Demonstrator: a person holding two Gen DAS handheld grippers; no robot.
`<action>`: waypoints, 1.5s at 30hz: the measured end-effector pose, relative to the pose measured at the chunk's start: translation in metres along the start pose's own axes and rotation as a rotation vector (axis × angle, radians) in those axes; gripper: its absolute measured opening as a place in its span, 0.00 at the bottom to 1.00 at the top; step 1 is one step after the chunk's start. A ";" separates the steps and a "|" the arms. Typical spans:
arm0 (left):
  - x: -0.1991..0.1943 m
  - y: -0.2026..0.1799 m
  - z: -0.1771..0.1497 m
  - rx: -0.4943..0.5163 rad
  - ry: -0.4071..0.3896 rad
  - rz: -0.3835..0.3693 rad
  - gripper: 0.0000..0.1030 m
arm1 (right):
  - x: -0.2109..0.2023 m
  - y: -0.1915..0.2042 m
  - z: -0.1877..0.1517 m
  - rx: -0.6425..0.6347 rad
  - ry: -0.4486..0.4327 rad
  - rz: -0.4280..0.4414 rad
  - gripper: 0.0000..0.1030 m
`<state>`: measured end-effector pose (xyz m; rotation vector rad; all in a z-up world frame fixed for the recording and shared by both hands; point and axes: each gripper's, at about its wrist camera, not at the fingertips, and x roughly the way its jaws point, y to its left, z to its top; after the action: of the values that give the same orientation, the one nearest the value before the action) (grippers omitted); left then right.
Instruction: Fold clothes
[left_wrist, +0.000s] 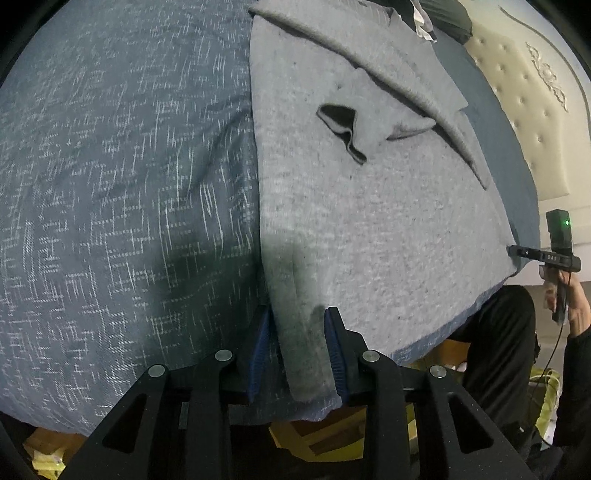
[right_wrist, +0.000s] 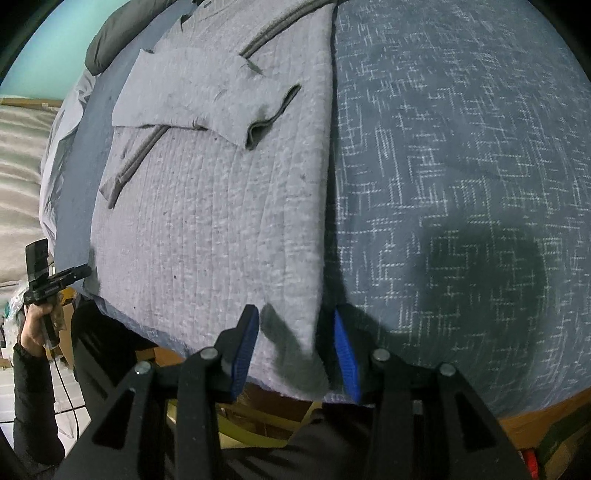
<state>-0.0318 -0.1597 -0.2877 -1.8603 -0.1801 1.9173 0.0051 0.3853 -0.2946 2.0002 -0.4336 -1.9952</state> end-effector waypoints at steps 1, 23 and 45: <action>0.000 0.001 -0.001 0.000 0.001 0.000 0.32 | 0.001 0.000 0.000 0.003 0.001 0.000 0.40; -0.015 -0.007 -0.013 0.055 -0.019 -0.020 0.19 | -0.006 0.014 -0.005 -0.076 -0.028 0.017 0.12; 0.006 -0.015 -0.012 0.070 0.017 -0.043 0.19 | -0.008 0.010 -0.006 -0.071 -0.029 0.037 0.12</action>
<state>-0.0169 -0.1463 -0.2880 -1.8126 -0.1448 1.8548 0.0109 0.3792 -0.2833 1.9094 -0.3980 -1.9908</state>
